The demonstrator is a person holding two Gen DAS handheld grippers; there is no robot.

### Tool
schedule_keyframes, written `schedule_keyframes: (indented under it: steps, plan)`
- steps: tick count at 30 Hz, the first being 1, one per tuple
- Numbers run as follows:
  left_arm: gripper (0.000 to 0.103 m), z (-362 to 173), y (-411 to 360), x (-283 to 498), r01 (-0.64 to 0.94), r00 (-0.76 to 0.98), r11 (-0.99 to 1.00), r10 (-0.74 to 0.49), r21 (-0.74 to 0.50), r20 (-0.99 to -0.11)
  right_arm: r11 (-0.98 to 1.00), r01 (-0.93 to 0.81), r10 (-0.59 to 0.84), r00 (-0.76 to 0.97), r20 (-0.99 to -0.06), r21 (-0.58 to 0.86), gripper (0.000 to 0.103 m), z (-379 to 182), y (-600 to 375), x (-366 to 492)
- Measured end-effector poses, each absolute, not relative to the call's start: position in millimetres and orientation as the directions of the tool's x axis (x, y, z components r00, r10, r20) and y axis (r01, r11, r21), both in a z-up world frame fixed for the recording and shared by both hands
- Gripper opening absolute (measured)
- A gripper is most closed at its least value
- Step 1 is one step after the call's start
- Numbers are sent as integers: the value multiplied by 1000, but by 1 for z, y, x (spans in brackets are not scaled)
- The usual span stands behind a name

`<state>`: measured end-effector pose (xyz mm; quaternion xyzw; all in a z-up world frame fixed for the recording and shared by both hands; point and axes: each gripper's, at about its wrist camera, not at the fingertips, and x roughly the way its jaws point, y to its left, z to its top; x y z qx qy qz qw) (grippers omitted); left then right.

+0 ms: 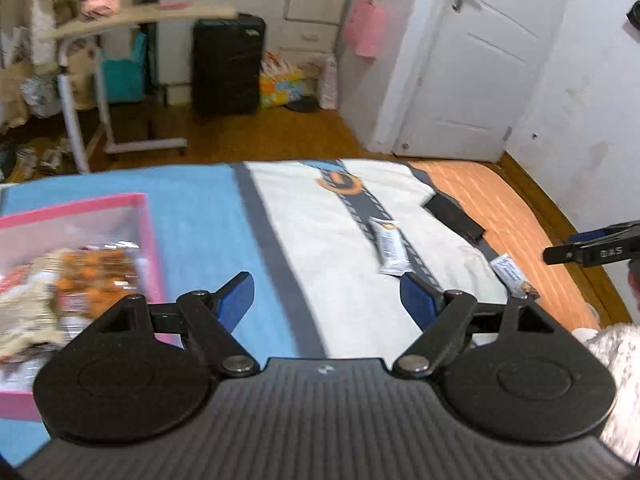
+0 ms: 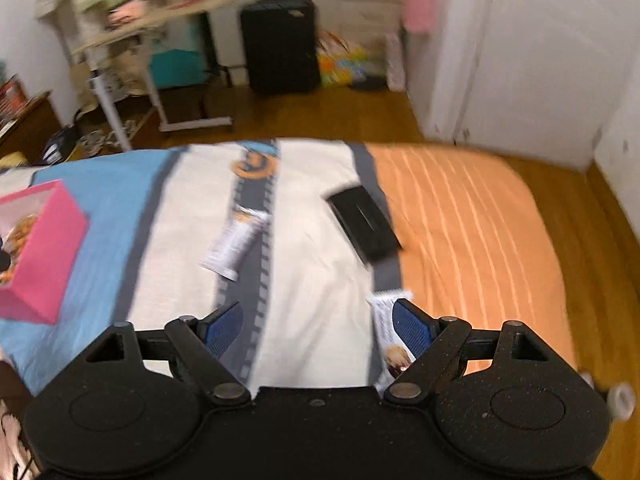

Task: Organize snacks
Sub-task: 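Grasp a white wrapped bar with the left gripper while the right gripper grasps another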

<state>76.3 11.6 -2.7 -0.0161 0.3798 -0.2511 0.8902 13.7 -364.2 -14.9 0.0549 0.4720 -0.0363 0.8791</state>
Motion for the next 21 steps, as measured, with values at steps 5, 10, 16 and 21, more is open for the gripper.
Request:
schedule_keyframes:
  steps: [5, 10, 16, 21]
  plan:
    - [80, -37, -32, 104, 460, 520, 848, -498, -264, -694, 966, 235, -14, 472, -882, 110, 85, -51, -392, 30]
    - [80, -73, -73, 133, 470, 487, 837, -511, -280, -708, 962, 271, -101, 431, -897, 22, 85, -70, -397, 38]
    - [80, -99, -111, 165, 461, 476, 824, -543, -329, -692, 968, 231, -185, 373, -909, -103, 85, -96, -398, 60]
    - [78, -116, -144, 184, 474, 478, 835, -511, -279, -715, 977, 203, -126, 326, -937, -61, 66, -116, -404, 67]
